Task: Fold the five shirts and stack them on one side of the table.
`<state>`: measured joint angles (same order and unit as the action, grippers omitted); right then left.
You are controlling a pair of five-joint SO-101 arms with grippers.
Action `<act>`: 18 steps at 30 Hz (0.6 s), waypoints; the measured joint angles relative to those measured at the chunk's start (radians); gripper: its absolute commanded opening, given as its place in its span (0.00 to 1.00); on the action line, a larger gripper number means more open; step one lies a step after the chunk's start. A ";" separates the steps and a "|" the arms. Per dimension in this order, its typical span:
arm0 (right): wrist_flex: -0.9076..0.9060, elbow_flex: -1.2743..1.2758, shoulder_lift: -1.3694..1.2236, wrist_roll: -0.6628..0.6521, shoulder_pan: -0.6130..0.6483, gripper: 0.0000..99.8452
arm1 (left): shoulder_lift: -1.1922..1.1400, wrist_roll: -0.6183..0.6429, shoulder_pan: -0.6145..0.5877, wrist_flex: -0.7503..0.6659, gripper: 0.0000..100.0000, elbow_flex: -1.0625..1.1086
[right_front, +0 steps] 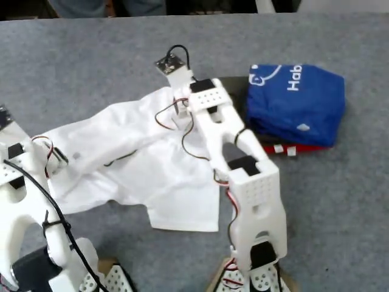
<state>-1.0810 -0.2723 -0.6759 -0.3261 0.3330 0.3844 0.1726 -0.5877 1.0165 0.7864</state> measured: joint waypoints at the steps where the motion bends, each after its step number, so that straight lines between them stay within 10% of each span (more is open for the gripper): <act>1: 0.000 0.000 0.000 0.000 0.000 0.01 | -0.017 -0.034 -0.002 0.000 0.19 0.000; 18: 0.000 0.000 0.000 0.000 0.000 0.01 | -0.361 -0.264 -0.044 0.117 0.18 -0.227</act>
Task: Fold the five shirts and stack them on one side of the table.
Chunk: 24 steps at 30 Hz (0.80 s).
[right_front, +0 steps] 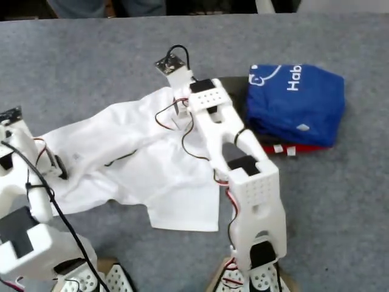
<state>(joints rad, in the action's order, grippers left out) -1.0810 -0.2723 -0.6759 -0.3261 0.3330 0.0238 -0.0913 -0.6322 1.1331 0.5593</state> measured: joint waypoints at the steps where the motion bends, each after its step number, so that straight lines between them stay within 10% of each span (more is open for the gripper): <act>1: 0.000 0.000 0.000 0.000 0.000 0.01 | -0.002 -0.002 0.012 0.003 0.18 -0.002; 24: 0.000 0.000 0.000 0.000 0.000 0.01 | -0.110 0.048 0.078 0.015 0.10 -0.043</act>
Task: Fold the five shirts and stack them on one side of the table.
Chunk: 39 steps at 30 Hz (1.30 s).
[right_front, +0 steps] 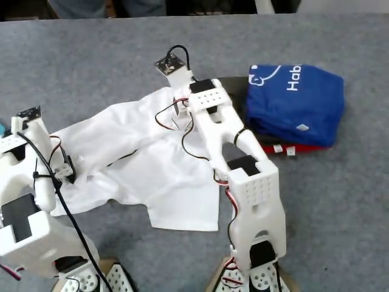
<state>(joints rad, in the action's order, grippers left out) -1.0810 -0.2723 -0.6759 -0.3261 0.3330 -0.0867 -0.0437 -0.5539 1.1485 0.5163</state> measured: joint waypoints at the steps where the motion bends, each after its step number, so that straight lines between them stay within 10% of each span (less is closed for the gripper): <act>1: 0.000 0.000 0.000 0.000 0.000 0.01 | 0.000 0.000 0.008 0.000 0.10 0.000; 14: 0.000 0.000 0.000 0.000 0.000 0.01 | 0.040 0.005 0.028 0.018 0.22 -0.012; 39: 0.000 0.000 0.000 0.000 0.000 0.01 | 0.115 -0.023 0.118 -0.037 0.16 0.087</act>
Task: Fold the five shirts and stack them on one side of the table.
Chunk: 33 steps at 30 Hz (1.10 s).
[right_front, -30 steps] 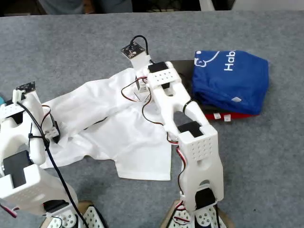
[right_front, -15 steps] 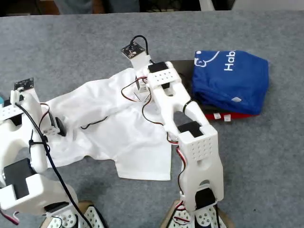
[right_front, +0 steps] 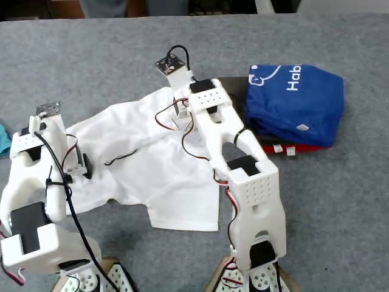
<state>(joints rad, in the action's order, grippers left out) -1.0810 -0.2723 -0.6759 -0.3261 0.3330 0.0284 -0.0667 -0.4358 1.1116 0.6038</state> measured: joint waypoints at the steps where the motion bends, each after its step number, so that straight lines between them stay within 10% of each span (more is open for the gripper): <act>1: 0.000 0.000 0.000 0.000 0.000 0.01 | 0.000 0.000 0.000 0.000 0.16 0.003; 33: 0.000 0.000 0.000 0.000 0.000 0.01 | 0.000 0.002 0.000 -0.021 0.11 0.009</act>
<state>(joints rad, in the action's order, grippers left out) -1.0810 -0.2723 -0.6759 -0.3261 0.3330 0.0284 -0.0652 -0.4358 1.0902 0.6130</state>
